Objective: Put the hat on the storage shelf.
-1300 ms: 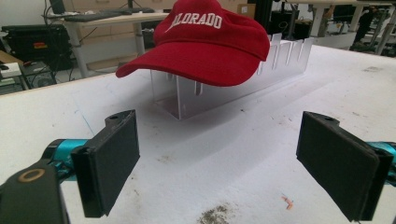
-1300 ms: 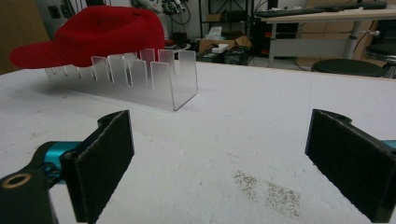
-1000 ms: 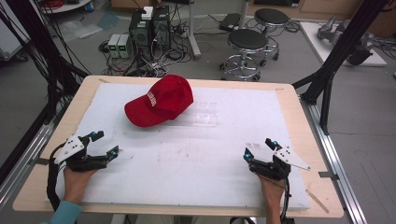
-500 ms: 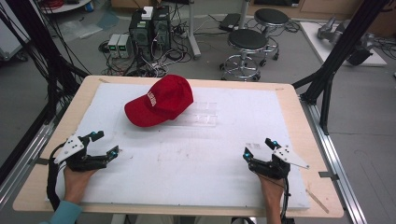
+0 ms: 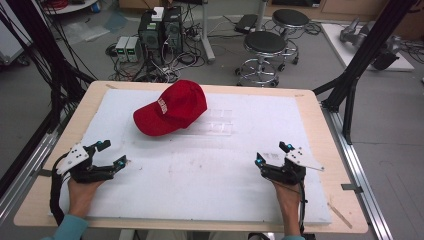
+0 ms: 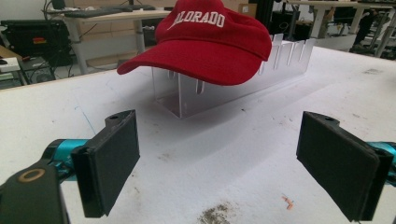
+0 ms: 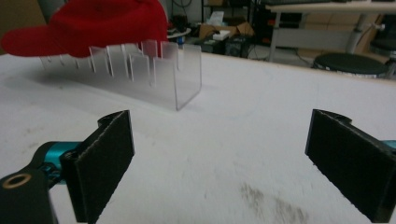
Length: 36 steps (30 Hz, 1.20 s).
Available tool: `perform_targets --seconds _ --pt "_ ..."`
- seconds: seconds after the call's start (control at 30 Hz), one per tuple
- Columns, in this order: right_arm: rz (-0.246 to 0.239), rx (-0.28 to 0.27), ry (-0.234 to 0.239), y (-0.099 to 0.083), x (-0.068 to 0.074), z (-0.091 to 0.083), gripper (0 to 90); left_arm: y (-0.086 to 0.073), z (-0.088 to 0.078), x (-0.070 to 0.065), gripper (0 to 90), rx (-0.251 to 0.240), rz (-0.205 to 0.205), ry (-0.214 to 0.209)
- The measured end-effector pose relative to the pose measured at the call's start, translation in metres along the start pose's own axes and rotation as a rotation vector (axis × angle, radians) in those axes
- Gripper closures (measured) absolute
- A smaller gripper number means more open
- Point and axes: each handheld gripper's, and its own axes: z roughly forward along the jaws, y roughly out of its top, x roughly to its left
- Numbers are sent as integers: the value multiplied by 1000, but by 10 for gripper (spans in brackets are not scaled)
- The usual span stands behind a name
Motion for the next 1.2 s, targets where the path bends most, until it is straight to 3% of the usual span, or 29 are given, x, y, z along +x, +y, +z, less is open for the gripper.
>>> perform_targets --seconds 0.13,0.43,0.63,0.93,1.03,1.13,1.2 --pt "-14 10 20 17 5 8 69 0 0 0 134 -1 -5 2" --pt "-79 38 113 71 17 51 69 0 0 0 134 4 -3 9" --pt "-74 42 187 102 23 83 69 0 0 0 134 6 -6 12" --pt "-82 87 254 128 27 122 69 0 1 0 145 3 -12 20" --pt "-83 110 283 136 27 135 69 0 1 -1 146 9 10 24" --pt "-94 111 291 138 26 143 69 0 1 -1 145 8 9 22" --pt "-82 142 303 139 25 151 68 0 1 -1 144 6 2 20"
